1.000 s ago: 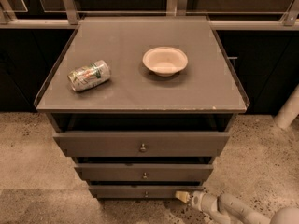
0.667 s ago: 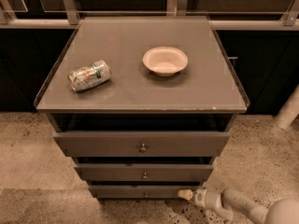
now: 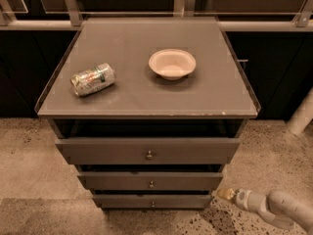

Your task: Close bottom drawer

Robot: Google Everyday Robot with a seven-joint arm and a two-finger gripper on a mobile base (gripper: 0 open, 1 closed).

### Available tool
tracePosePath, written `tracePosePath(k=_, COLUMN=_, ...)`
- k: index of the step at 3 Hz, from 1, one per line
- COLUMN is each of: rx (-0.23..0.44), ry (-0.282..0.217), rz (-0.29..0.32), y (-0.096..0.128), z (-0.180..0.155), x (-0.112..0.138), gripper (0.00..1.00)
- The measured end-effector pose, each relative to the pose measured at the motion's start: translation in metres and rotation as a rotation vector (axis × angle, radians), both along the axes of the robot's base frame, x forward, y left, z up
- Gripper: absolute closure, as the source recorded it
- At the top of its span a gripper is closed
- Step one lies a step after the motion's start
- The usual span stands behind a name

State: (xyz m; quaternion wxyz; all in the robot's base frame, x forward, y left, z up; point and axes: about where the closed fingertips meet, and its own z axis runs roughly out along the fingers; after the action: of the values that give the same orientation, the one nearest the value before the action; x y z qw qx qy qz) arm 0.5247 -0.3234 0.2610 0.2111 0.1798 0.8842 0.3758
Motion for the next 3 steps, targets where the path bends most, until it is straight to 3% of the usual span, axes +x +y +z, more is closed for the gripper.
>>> tracePosePath(k=1, rx=-0.028, ry=0.036, rz=-0.116, y=-0.0529, z=0.0212, x=-0.0040, gripper=0.59)
tracePosePath(k=3, rx=-0.029, ry=0.042, rz=-0.125, y=-0.0563, z=0.0223, x=-0.0045, gripper=0.10)
